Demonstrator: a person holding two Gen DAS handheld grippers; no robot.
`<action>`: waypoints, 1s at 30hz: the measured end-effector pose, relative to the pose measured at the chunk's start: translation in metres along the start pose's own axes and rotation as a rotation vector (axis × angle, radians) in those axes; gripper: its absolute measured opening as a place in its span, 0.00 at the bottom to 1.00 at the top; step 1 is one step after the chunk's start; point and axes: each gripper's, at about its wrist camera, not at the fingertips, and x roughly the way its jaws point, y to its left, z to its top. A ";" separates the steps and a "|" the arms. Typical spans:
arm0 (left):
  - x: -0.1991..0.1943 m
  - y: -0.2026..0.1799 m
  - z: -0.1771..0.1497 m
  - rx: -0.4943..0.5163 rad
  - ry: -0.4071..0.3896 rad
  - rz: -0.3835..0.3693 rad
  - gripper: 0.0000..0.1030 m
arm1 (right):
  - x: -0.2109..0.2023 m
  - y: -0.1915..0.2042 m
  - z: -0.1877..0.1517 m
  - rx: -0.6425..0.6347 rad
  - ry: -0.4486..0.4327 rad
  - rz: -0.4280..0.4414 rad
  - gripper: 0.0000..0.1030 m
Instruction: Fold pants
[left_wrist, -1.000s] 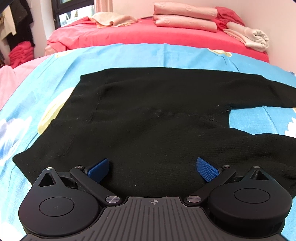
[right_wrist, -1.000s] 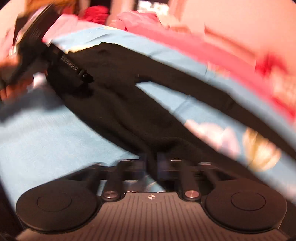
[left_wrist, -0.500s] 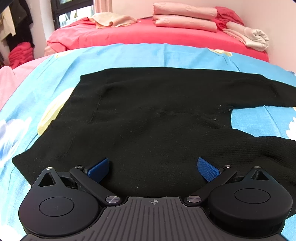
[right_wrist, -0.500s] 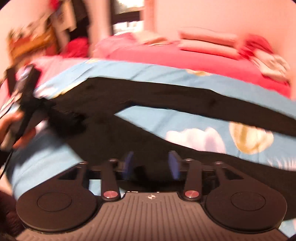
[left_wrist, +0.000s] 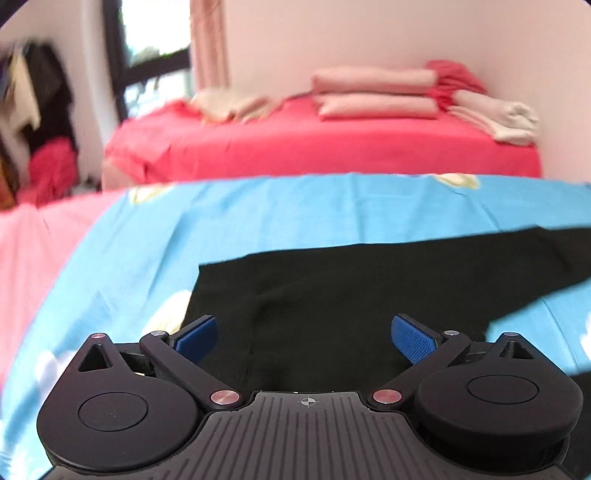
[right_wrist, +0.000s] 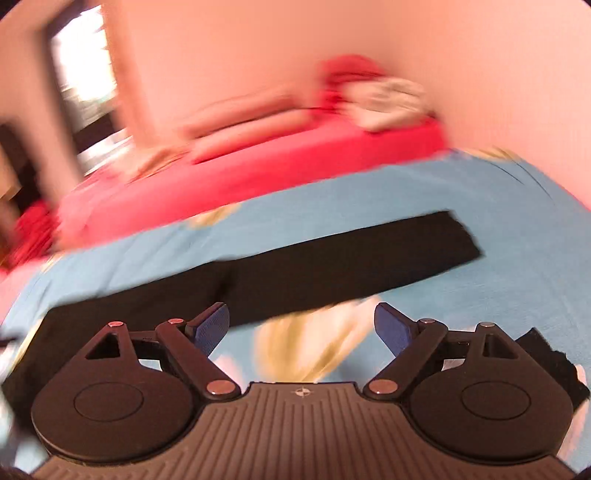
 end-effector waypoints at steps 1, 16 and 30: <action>0.012 0.006 0.005 -0.029 0.017 0.013 1.00 | 0.019 -0.009 0.006 0.047 0.024 -0.072 0.84; 0.110 0.028 -0.003 -0.127 0.134 0.134 1.00 | 0.118 -0.051 0.027 0.156 -0.045 -0.350 0.07; 0.113 0.025 -0.005 -0.129 0.124 0.155 1.00 | 0.113 0.074 0.006 -0.212 0.027 -0.039 0.57</action>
